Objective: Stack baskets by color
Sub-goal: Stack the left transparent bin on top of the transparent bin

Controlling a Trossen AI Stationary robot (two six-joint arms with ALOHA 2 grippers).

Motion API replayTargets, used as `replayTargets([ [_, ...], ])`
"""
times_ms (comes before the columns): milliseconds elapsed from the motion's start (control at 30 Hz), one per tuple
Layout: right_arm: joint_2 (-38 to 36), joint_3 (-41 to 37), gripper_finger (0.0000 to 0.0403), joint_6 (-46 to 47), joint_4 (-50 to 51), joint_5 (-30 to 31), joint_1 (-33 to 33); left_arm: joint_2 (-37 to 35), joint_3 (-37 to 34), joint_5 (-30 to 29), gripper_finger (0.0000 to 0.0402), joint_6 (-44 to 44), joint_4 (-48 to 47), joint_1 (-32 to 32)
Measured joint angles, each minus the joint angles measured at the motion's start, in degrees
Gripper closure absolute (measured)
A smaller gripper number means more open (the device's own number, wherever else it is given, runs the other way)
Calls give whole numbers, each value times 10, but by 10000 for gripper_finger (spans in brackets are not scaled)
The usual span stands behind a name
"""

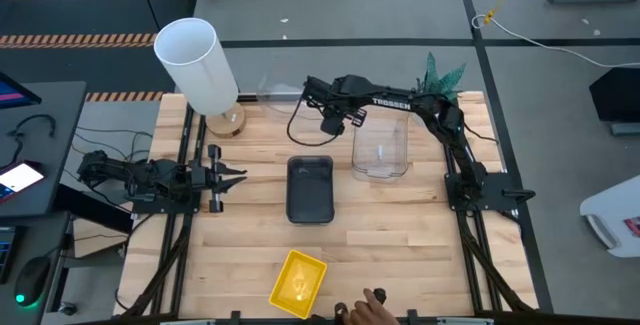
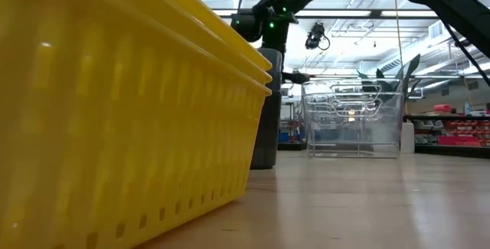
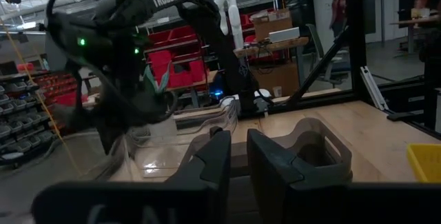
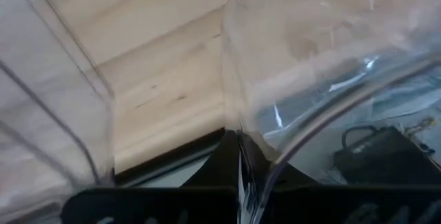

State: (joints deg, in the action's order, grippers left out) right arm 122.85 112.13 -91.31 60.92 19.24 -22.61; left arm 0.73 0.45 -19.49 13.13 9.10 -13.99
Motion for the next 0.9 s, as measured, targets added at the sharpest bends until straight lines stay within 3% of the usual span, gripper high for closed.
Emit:
replayTargets([
  [467,-1,152,400,145,178,41,44,0,0,0,348,0,0,0],
  [700,-10,223,400,280,291,84,82,0,0,0,340,0,0,0],
  [900,-49,224,400,415,291,99,118,0,0,0,345,0,0,0],
])
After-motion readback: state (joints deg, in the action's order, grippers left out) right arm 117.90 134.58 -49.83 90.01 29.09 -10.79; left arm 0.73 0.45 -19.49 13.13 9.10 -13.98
